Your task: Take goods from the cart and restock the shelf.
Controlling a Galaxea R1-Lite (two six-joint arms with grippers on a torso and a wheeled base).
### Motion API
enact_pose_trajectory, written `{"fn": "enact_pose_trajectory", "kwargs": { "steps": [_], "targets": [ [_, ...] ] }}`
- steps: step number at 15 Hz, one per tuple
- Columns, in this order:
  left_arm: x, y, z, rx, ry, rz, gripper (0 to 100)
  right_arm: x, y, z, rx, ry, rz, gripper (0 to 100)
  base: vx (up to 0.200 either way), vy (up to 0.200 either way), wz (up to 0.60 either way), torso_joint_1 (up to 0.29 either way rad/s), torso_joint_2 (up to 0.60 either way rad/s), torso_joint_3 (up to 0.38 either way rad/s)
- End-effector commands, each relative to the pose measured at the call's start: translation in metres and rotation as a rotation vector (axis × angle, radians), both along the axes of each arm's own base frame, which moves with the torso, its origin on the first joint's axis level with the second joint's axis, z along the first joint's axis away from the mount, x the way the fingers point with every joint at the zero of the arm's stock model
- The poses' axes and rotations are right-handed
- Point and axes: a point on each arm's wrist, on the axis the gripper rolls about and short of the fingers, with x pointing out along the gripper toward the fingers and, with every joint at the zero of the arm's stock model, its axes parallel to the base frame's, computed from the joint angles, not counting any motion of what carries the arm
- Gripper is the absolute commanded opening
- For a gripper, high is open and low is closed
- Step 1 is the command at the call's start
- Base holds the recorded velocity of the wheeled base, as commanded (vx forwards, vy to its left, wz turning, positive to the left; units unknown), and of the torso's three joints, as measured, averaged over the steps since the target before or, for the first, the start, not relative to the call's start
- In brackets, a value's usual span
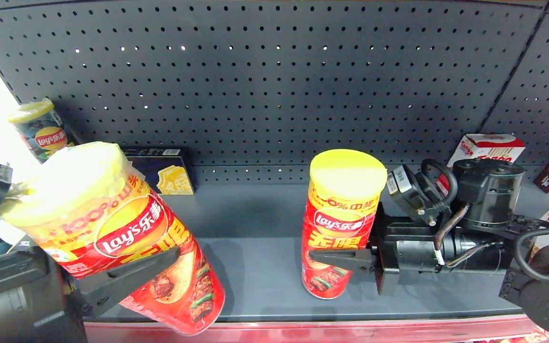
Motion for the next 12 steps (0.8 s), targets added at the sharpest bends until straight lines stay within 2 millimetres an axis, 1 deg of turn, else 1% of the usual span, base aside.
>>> {"fn": "enact_pose_trajectory", "kwargs": {
  "steps": [1, 6, 11, 12],
  "targets": [
    [0.000, 0.000, 0.000, 0.000, 0.001, 0.001, 0, 0.006, 0.003, -0.014, -0.021, 0.031, -0.002, 0, 0.000, 0.000, 0.00, 0.000, 0.00, 0.000],
    [0.000, 0.000, -0.001, 0.002, 0.004, 0.001, 0, 0.013, 0.008, -0.022, -0.027, 0.038, -0.003, 0, 0.000, 0.000, 0.00, 0.000, 0.00, 0.000],
    [0.000, 0.000, -0.001, 0.002, 0.004, 0.001, 0, 0.015, 0.008, -0.025, -0.024, 0.033, -0.008, 0, 0.000, 0.000, 0.00, 0.000, 0.00, 0.000],
    [0.000, 0.000, -0.002, 0.004, 0.006, 0.001, 0, 0.015, 0.008, -0.025, -0.025, 0.034, -0.008, 100, 0.000, 0.000, 0.00, 0.000, 0.00, 0.000]
  ]
}}
